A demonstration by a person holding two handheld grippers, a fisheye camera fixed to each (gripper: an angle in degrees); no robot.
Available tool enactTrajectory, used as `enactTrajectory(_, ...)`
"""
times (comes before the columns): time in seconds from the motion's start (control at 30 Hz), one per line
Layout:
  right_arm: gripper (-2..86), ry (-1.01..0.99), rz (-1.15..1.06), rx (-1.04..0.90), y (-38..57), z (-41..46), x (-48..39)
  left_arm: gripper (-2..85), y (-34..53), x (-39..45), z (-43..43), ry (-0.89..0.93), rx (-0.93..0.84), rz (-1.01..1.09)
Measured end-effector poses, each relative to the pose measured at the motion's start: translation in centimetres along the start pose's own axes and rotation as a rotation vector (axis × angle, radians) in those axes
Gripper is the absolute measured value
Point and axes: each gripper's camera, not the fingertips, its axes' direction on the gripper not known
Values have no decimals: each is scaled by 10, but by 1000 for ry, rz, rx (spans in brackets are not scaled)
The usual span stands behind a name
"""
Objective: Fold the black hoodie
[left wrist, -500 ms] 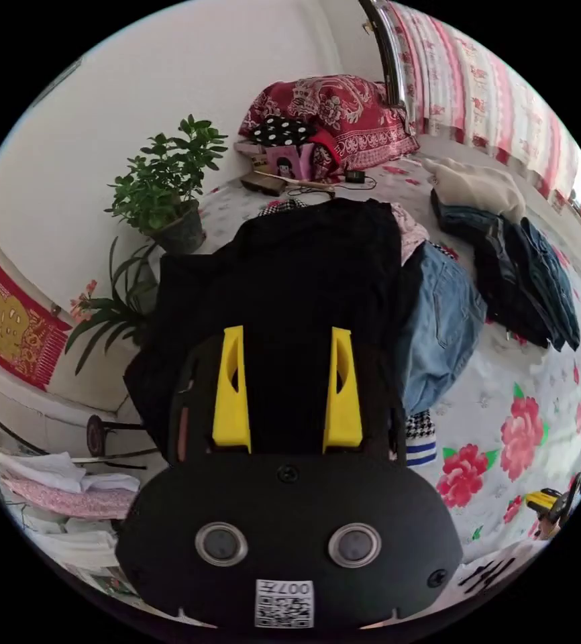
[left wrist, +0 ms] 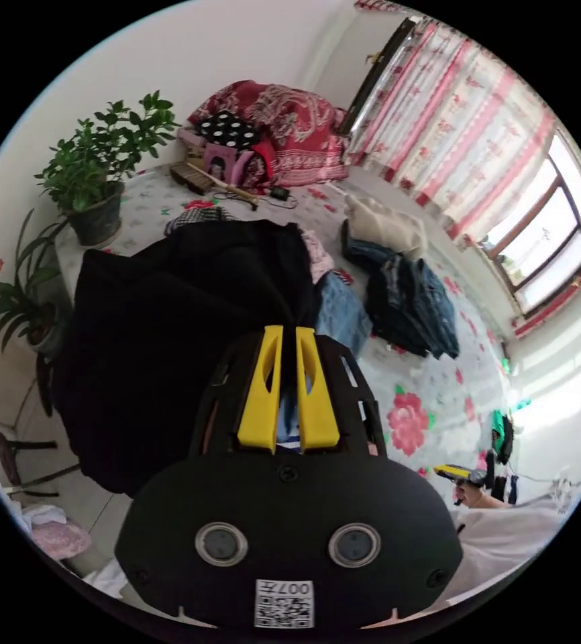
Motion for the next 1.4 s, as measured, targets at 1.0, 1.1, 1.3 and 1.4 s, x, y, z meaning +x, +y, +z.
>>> enactTrajectory(1.0, 106, -81, 807, 703, 378, -239, 140, 60, 267, 340, 97, 801, -465, 937)
enactTrajectory(1.1, 91, 4, 914, 681, 400, -247, 148, 72, 283, 284, 106, 538, -502, 858)
enactTrajectory(1.3, 90, 366, 973, 718, 402, -309, 143, 89, 308, 291, 120, 468, -542, 833)
enactTrajectory(1.4, 89, 374, 825, 697, 379, -321, 129, 111, 320, 343, 137, 530, -537, 909)
